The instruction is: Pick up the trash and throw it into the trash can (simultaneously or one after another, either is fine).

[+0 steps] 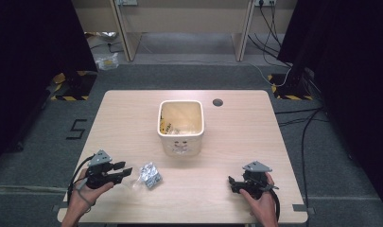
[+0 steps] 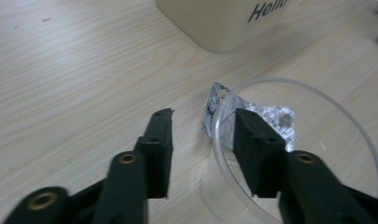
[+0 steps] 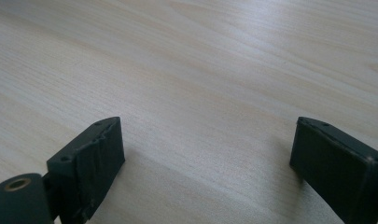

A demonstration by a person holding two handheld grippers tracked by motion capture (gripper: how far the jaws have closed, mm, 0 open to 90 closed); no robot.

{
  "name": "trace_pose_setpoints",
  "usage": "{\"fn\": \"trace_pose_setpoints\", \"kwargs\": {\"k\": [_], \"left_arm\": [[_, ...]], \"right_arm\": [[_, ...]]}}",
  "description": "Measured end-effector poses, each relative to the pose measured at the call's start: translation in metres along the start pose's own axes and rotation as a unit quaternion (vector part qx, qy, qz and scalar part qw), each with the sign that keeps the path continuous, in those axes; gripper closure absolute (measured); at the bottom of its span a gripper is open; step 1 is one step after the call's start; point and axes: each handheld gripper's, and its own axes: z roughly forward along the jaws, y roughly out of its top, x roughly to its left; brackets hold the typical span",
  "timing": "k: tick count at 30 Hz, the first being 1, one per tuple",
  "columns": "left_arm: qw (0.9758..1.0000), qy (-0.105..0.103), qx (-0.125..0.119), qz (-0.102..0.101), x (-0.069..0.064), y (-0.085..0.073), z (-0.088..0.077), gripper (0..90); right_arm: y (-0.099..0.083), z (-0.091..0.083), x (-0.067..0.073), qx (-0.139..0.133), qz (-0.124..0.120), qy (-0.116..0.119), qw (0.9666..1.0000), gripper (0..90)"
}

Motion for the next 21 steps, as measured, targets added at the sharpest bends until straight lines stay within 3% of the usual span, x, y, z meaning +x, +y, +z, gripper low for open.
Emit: {"fn": "trace_pose_setpoints", "kwargs": {"k": [3, 10, 11, 21], "left_arm": [[0.9998, 0.004, 0.000, 0.021, -0.004, 0.001, -0.001, 78.3], [0.9992, 0.002, -0.008, 0.040, -0.008, 0.005, -0.006, 82.4], [0.9986, 0.008, -0.011, 0.050, -0.009, 0.007, -0.010, 82.8], [0.9980, 0.021, -0.028, 0.051, -0.003, 0.015, -0.019, 82.8]], "right_arm": [[0.000, 0.000, 0.000, 0.000, 0.000, 0.000, 1.0000, 9.9], [0.000, 0.000, 0.000, -0.001, -0.002, 0.002, 1.0000, 9.8], [0.000, 0.000, -0.001, -0.001, -0.002, 0.002, 1.0000, 9.8], [0.000, 0.000, -0.001, -0.001, -0.002, 0.002, 1.0000, 9.7]]}}
